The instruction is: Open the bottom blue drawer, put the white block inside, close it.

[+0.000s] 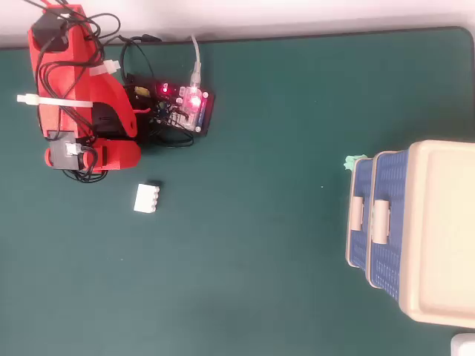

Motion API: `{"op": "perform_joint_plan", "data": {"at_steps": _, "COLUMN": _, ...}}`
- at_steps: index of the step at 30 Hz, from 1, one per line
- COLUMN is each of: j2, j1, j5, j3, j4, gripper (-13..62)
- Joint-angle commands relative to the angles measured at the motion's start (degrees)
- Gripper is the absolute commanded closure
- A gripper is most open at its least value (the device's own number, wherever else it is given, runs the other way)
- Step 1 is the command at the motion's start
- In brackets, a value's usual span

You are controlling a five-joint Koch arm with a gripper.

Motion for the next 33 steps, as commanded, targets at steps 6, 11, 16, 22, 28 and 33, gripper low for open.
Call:
{"op": "perform_joint_plan", "data": {"at_steps": 6, "j2": 2.4, "j1": 0.0, "j5": 0.2, "j3": 0.7, "j4": 7.8, "gripper": 15.2}}
{"op": "perform_joint_plan", "data": {"at_steps": 11, "j2": 2.4, "j1": 0.0, "j5": 0.4, "j3": 0.5, "j4": 7.6, "gripper": 15.3}}
{"op": "perform_joint_plan", "data": {"at_steps": 16, "j2": 2.4, "j1": 0.0, "j5": 0.6, "j3": -6.9, "j4": 7.6, "gripper": 15.4}}
{"op": "perform_joint_plan", "data": {"at_steps": 22, "j2": 1.8, "j1": -3.8, "j5": 8.7, "j3": -27.4, "j4": 7.9, "gripper": 15.6}}
{"op": "perform_joint_plan", "data": {"at_steps": 28, "j2": 0.2, "j1": -38.7, "j5": 44.3, "j3": -36.4, "j4": -3.3, "gripper": 15.5}}
{"op": "perform_joint_plan", "data": {"at_steps": 33, "j2": -8.6, "j1": -63.3, "j5": 76.3, "j3": -33.7, "j4": -33.7, "gripper": 15.5}}
